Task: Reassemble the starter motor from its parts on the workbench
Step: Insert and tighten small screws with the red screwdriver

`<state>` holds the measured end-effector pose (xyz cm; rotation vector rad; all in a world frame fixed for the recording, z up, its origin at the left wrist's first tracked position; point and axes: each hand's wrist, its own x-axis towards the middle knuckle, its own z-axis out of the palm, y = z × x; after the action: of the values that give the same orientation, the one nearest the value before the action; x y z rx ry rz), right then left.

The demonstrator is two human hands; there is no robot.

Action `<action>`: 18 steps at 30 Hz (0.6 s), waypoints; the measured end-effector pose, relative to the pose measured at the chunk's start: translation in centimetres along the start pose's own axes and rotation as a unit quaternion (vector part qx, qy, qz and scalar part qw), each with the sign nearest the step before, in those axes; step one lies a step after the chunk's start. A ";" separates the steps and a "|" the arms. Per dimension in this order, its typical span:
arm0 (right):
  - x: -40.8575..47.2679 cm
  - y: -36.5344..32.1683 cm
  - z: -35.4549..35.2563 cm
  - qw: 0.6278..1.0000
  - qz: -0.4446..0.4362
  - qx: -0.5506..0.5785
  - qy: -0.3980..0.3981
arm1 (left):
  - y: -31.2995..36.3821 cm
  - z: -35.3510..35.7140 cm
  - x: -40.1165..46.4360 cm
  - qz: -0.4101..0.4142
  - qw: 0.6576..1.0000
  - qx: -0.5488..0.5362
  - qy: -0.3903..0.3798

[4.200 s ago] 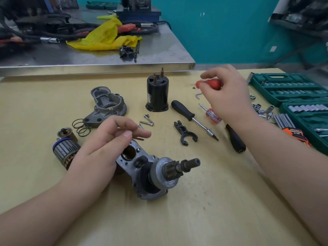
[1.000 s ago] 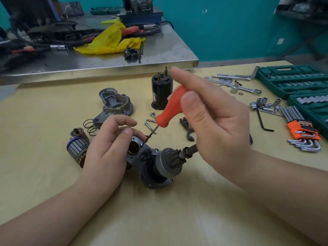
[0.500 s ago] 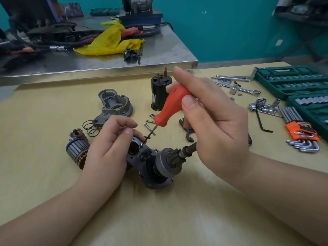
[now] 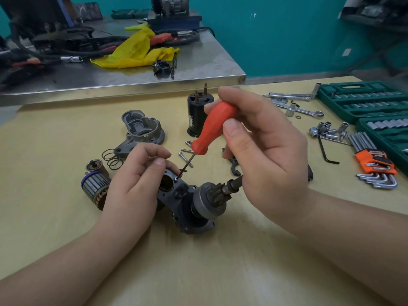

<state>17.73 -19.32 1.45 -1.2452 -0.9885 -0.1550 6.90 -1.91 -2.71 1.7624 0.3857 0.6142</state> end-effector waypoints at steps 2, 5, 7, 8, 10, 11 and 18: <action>0.1 0.1 0.0 1.000 -0.003 -0.005 0.005 | 0.0 0.0 0.0 -0.002 1.000 -0.002 0.001; 0.2 0.2 0.0 1.000 -0.015 -0.014 0.001 | -0.1 0.0 0.1 0.000 1.000 -0.001 0.001; 0.2 0.2 0.0 1.000 -0.018 -0.012 -0.001 | -0.2 -0.1 0.1 0.002 1.000 -0.002 0.000; 0.1 0.3 0.0 1.000 -0.014 -0.002 -0.002 | -0.3 -0.1 0.1 0.003 1.000 -0.003 0.000; -0.1 0.4 0.0 1.000 -0.005 0.014 -0.005 | -0.3 -0.1 0.2 0.005 1.000 -0.003 -0.001; -0.1 0.4 0.0 1.000 -0.001 0.013 -0.005 | -0.4 -0.2 0.2 0.005 1.000 -0.003 -0.002; 0.2 0.1 0.0 1.000 -0.016 -0.007 -0.008 | -0.5 -0.2 0.3 0.007 1.000 0.007 -0.003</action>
<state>17.91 -19.14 1.50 -1.2448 -1.0236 -0.1773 7.07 -1.47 -3.10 1.7810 0.3741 0.6168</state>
